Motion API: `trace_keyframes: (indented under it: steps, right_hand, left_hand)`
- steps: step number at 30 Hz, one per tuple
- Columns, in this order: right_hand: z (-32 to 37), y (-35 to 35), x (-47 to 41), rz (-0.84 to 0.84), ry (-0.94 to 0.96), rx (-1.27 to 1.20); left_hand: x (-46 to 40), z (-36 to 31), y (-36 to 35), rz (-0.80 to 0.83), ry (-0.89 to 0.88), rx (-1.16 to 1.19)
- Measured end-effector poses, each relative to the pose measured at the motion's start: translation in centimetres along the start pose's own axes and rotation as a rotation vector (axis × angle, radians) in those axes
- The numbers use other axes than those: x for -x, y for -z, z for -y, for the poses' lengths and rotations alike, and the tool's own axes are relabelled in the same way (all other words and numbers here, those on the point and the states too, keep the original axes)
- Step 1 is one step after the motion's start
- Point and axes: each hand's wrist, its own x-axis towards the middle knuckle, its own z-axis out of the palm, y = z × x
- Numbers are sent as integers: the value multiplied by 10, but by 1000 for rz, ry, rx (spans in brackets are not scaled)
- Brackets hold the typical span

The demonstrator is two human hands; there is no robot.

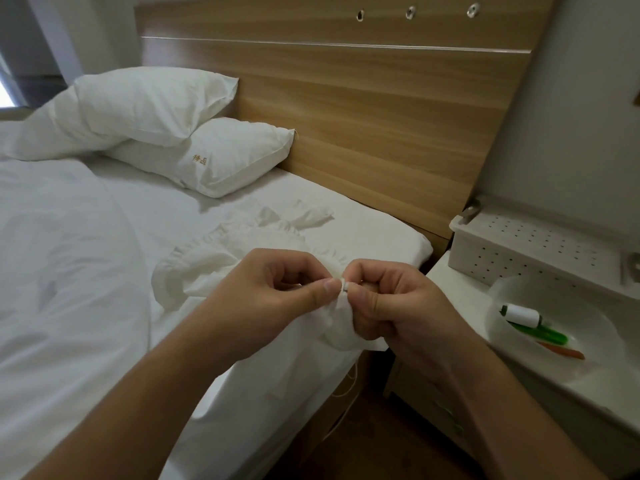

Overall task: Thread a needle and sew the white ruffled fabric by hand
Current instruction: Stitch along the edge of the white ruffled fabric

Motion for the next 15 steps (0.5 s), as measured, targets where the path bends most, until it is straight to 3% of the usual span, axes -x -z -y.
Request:
trace_keyframes:
  steps: [7,15]
  right_hand:
    - [-1,1,0,71,14,5]
    - [4,6,3,-81,-4,53]
  left_hand:
    - [0,-1,-3,21,1,-11]
    - [0,-2,0,42,12,0]
